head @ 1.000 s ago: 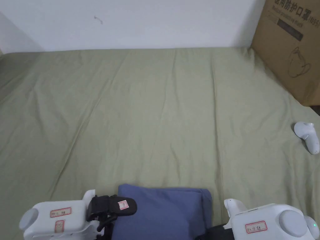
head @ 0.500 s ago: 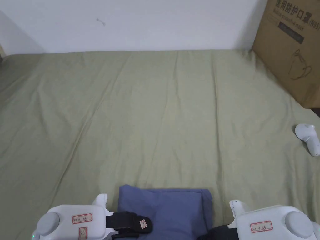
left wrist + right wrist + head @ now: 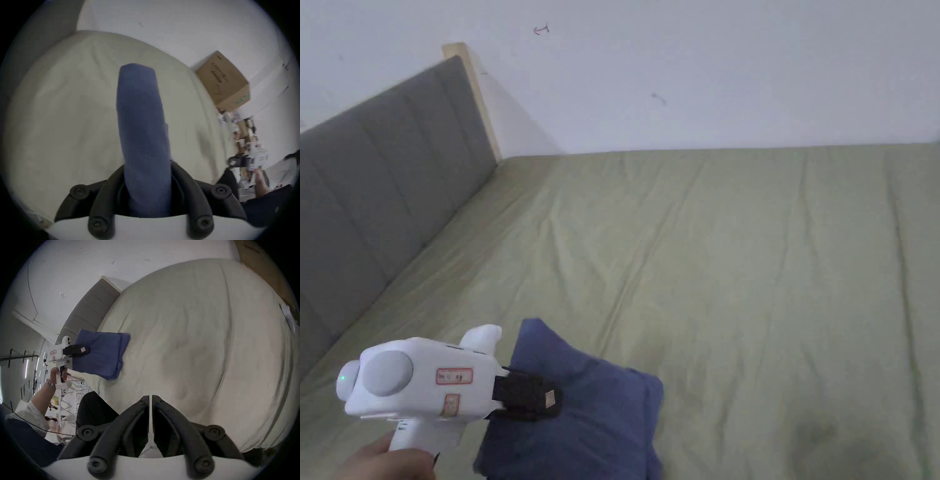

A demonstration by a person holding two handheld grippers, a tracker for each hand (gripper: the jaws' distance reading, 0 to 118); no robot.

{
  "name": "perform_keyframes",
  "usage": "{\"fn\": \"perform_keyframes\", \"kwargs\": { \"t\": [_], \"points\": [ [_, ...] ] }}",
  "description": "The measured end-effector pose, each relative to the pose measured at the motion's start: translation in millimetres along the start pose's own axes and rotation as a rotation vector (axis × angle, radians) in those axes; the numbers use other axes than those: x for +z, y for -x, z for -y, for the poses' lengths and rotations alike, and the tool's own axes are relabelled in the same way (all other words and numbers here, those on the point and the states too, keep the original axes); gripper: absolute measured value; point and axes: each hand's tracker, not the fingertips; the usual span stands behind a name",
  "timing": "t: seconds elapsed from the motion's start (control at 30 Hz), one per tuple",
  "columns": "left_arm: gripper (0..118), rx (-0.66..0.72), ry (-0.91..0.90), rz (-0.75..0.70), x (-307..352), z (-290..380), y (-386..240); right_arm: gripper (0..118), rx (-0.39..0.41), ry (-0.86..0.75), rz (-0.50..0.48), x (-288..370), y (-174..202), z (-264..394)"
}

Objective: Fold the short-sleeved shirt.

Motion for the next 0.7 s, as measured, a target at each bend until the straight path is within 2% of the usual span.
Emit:
{"fn": "perform_keyframes", "kwargs": {
  "t": [0.2,0.3,0.4,0.43,0.5,0.57,0.63,0.7],
  "points": [
    [20,-0.105,0.057,-0.346,21.2,-21.5,56.3,3,0.012,0.01,0.053,-0.9,18.3,-2.3],
    [20,-0.236,0.102,-0.504,16.7,-31.8,60.0,3,0.012,0.011,0.058,-1.4,20.9,-4.5],
    [22,-0.293,0.113,-0.591,12.4,-37.7,60.3,3,0.006,0.004,0.076,0.9,25.6,-7.0],
    [29,-0.285,0.108,-0.579,12.5,-36.1,54.6,3,0.005,0.001,0.084,1.7,25.6,-7.7],
    [73,-0.251,0.107,-0.583,12.7,-35.1,56.8,3,0.0,-0.002,0.094,4.0,23.9,-9.8],
    [102,-0.25,0.101,-0.628,12.8,-40.3,59.5,3,-0.004,-0.011,0.1,6.9,22.8,-10.6],
    [104,-0.29,0.061,-0.72,19.0,-41.0,57.7,3,-0.001,-0.02,0.11,8.6,22.4,-11.8],
    [104,-0.281,0.052,-0.708,24.3,-39.4,57.3,3,0.005,-0.025,0.126,9.3,22.3,-13.2]
  ]
}}
